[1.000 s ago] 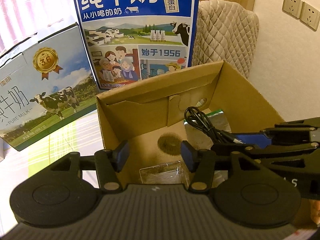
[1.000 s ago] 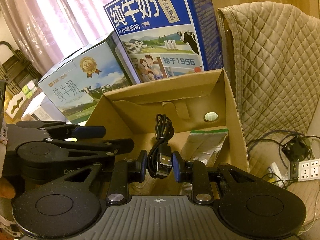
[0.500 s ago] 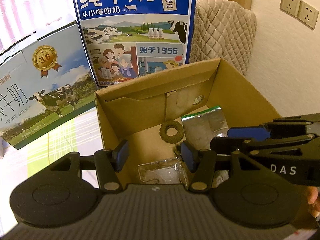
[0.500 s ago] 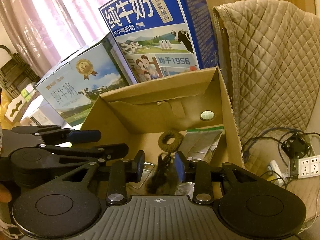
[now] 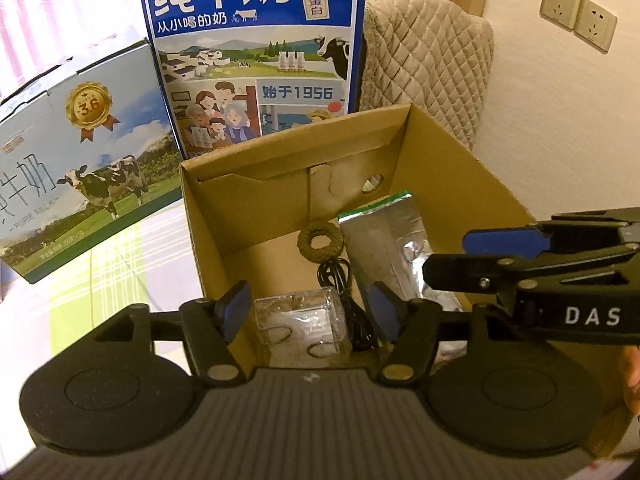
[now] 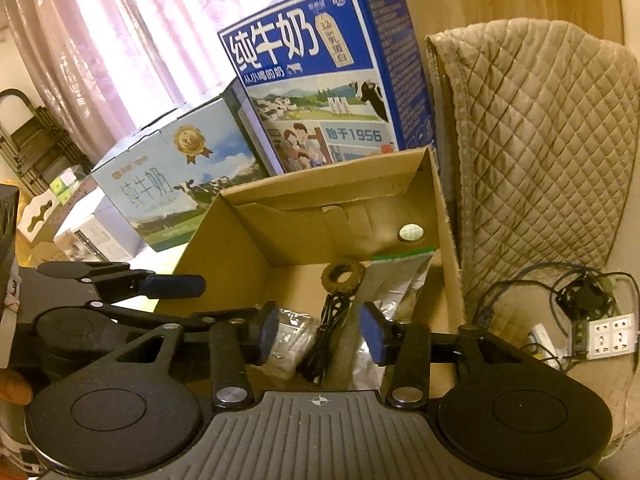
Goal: Organize objects
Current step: 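Withdraw both tools from the cardboard box, then move both tools back over the table toward the toy car and cup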
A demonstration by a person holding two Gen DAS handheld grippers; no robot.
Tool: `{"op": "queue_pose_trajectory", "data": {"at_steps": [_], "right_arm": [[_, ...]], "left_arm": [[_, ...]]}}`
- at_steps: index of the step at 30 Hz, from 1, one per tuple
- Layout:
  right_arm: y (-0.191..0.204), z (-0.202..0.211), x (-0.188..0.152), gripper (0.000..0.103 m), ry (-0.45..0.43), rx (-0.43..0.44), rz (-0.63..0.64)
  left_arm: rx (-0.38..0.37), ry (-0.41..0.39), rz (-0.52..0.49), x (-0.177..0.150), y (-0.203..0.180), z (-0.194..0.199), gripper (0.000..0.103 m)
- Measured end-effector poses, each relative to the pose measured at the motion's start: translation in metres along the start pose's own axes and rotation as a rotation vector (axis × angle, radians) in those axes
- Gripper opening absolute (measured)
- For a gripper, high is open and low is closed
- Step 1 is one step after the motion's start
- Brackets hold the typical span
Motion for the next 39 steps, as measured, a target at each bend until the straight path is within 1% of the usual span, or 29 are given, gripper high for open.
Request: {"op": "queue_pose_trajectory", "data": {"at_steps": [1,3,5,9,11,13,16,21,27,33,39], "right_arm": [[0.0,0.005,-0.001,0.052,-0.007,-0.002,-0.001],[0.001,0.014,-0.001,0.061,-0.026,0.0,-0.006],[0.001,0.025,-0.001,0.065,-0.042,0.003,-0.01],[0.003,0.047,-0.004,0.073,-0.07,0.002,-0.022],[0.003,0.058,-0.006,0.074,-0.083,0.0,-0.028],[0.004,0.069,-0.01,0.076,-0.096,-0.005,-0.031],[0.007,0.083,-0.016,0.077,-0.107,-0.01,-0.037],[0.013,0.106,-0.028,0.078,-0.127,-0.019,-0.037],[0.03,0.132,-0.043,0.079,-0.146,-0.017,-0.008],[0.052,0.15,-0.063,0.079,-0.143,-0.002,0.014],[0.075,0.16,-0.085,0.079,-0.126,0.012,0.016]], "left_arm": [[0.0,-0.003,0.001,-0.001,-0.001,0.003,0.068],[-0.006,-0.011,0.002,-0.003,-0.003,0.01,0.069],[-0.013,-0.019,0.006,-0.006,-0.006,0.018,0.071],[-0.026,-0.035,0.029,-0.013,-0.01,0.037,0.073],[-0.029,-0.045,0.039,-0.017,-0.012,0.047,0.077],[-0.03,-0.056,0.049,-0.02,-0.012,0.057,0.078],[-0.027,-0.071,0.067,-0.024,-0.013,0.074,0.081],[-0.015,-0.109,0.098,-0.031,-0.012,0.103,0.082],[-0.004,-0.144,0.121,-0.046,-0.015,0.138,0.083],[-0.006,-0.166,0.129,-0.064,-0.02,0.167,0.086],[-0.007,-0.162,0.15,-0.093,-0.015,0.189,0.086]]}}
Point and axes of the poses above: each gripper's, at about its wrist camera, not at the fingertips, and z roughly against the way its jaws point, y to its left, x to its top, the point moved 10 cm from there along -z, roughly the way its jaws point, and after that the axes turned 4 degrees about -x, right-handed, at the moved point
